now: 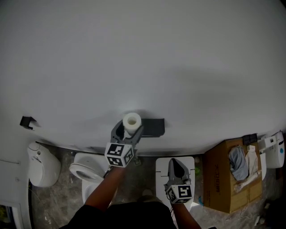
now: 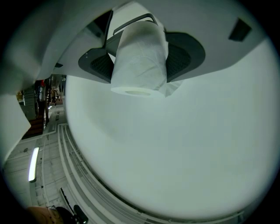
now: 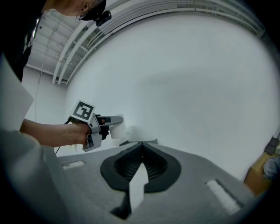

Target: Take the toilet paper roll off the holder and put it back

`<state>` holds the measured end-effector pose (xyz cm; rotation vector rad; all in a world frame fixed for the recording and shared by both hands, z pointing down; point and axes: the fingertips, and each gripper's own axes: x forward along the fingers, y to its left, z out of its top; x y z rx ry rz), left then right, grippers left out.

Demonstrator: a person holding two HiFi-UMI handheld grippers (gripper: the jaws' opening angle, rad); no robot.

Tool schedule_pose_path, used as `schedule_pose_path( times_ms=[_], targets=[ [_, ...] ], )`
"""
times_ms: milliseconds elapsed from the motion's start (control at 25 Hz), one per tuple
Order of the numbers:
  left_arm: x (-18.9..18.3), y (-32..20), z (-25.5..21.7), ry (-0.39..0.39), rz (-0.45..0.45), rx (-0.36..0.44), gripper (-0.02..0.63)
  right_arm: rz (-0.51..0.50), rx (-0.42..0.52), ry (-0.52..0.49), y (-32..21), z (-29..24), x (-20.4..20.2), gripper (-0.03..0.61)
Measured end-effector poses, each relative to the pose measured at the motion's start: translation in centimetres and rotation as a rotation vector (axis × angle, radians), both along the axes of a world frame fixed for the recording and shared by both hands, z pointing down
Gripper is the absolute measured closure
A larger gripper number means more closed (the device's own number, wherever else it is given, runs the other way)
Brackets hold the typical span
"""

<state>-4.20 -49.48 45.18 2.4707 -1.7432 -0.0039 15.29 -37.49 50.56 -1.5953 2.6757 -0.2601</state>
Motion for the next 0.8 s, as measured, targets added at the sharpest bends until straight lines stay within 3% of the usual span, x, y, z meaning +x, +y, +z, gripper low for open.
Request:
schedule_pose_path(
  times_ms=[240,400,680,800],
  targets=[
    [-3.1,6.8,-4.4,0.015,0.011,0.080,0.250,0.011,0.041,-0.013,2.2,-2.5,-2.6,0.580],
    [-6.3,13.0,-5.7,0.066,-0.011,0.075,0.250,0.023,0.028,-0.053,5.0,-3.8,-4.7,0.580],
    [-11.8,23.3,-3.3,0.026,-0.060,0.062,0.250,0.020,0.063,0.007,10.2,-4.9,-7.9,0.580],
    [-13.9,26.6,-1.5,0.042,-0.092,0.043,0.250,0.024,0.046,0.021,12.4,-4.1,-9.3,0.580]
  ],
)
